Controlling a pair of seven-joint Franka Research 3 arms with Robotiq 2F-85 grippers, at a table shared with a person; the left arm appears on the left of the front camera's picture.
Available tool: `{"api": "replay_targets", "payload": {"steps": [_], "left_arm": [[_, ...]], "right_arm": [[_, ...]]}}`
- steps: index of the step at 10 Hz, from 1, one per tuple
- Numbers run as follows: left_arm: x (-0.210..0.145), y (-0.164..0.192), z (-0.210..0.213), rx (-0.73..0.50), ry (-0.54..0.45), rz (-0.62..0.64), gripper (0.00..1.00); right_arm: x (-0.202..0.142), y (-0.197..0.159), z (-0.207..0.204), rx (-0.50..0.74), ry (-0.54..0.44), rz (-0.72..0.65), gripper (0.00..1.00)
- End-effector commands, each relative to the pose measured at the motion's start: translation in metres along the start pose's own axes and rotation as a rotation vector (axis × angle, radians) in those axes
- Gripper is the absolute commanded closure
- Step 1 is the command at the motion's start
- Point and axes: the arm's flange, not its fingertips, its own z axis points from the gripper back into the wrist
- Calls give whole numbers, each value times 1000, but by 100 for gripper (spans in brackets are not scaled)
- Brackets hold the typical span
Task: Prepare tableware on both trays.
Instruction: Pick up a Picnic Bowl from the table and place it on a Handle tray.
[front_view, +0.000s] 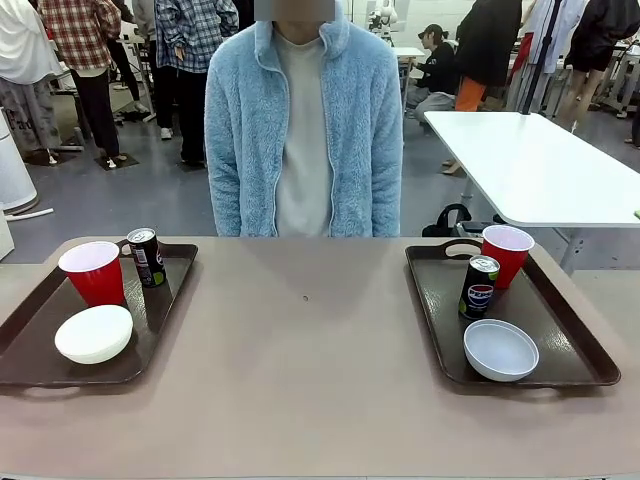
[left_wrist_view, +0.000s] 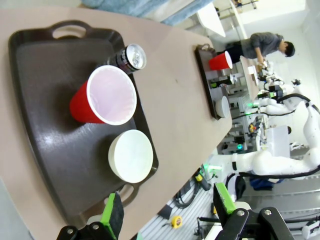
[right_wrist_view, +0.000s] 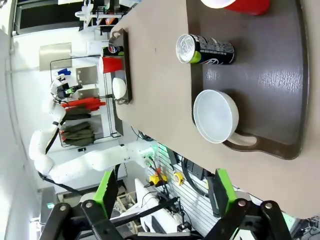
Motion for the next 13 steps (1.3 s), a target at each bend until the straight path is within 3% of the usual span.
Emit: {"api": "replay_targets", "payload": {"steps": [1,4,5,13], "left_arm": [[-1,-3,0,4,-13,7,5],[-1,-3,0,4,-13,7,5],[-1,-3,0,4,-13,7,5],[-1,-3,0,4,-13,7,5]], "right_arm": [[-5,-8,-3,67,-12,27,0],[-9,-20,-6,102,-46,-25,0],[-9,-14,-2,46,-7,-11,0],[-9,-14,-2,46,-7,-11,0]]}}
